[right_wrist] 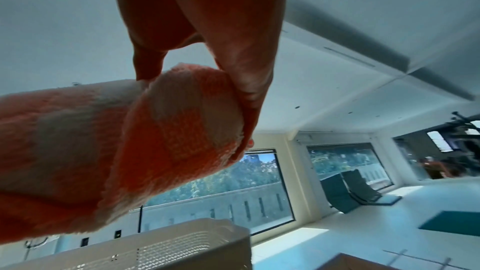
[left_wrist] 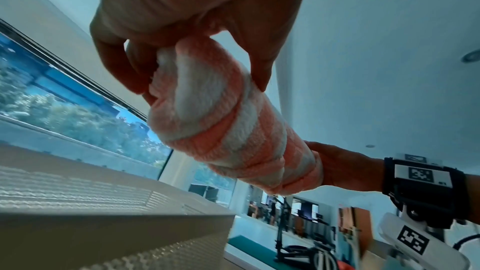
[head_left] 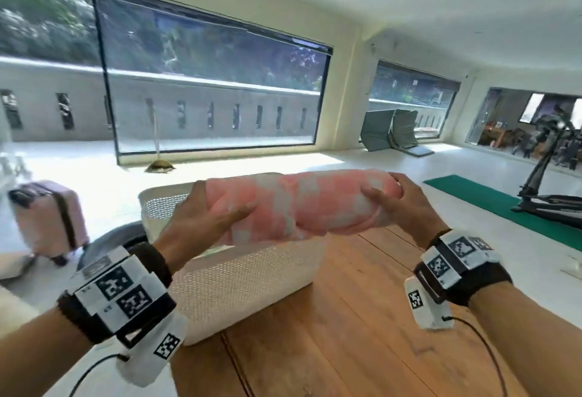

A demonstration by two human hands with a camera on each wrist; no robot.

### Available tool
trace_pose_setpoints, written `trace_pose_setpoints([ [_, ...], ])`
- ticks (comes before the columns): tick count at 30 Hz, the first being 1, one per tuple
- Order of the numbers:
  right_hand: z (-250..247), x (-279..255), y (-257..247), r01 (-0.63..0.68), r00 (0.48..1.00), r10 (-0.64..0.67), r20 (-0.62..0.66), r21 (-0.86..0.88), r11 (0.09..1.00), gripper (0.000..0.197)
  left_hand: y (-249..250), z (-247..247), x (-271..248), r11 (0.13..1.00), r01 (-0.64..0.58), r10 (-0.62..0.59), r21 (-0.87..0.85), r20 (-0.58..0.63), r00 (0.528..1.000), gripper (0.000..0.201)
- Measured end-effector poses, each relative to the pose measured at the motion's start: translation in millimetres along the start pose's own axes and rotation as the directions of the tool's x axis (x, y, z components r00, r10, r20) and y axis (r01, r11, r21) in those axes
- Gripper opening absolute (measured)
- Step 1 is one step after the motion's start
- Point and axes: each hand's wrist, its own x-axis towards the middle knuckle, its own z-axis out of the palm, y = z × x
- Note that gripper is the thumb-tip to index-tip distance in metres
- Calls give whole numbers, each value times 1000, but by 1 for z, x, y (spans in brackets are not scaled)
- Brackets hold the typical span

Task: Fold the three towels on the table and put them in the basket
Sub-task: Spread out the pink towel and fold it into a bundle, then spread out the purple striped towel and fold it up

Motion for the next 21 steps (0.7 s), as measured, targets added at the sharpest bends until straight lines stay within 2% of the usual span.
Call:
trace_pose_setpoints([
  [4,62,65,-24,18,989,-9,145,-56,998,46,-27,-56,37,986,90,-82,141,-64,995,87],
  [7,105,122,-28,54,953,37,300,-290,956,42,-54,-81,67,953,207,-199,221,-60,978,104],
  [8,119,140,-27,73,941,63,334,-381,922,50,-60,-86,78,941,219,-223,260,-15,975,100],
  [10,145,173,-21,73,921,141,363,-516,853,63,-74,-92,101,919,222,-266,325,98,959,76],
  [12,168,199,-7,16,901,262,347,-628,778,67,-88,-93,121,908,227,-323,353,242,915,60],
  [14,187,217,2,-5,859,386,336,-749,662,71,-107,-91,144,900,205,-354,385,371,858,61],
  [16,206,230,13,-12,828,465,315,-818,575,69,-120,-87,160,873,209,-423,441,470,775,60],
  [19,232,239,27,-26,766,575,287,-880,474,65,-135,-78,174,824,112,-471,555,561,681,29],
  [20,237,242,37,-11,752,595,283,-897,441,63,-139,-74,178,812,67,-470,580,580,665,27],
  [21,243,242,46,6,744,611,269,-918,396,62,-141,-71,180,805,31,-465,592,598,653,33],
])
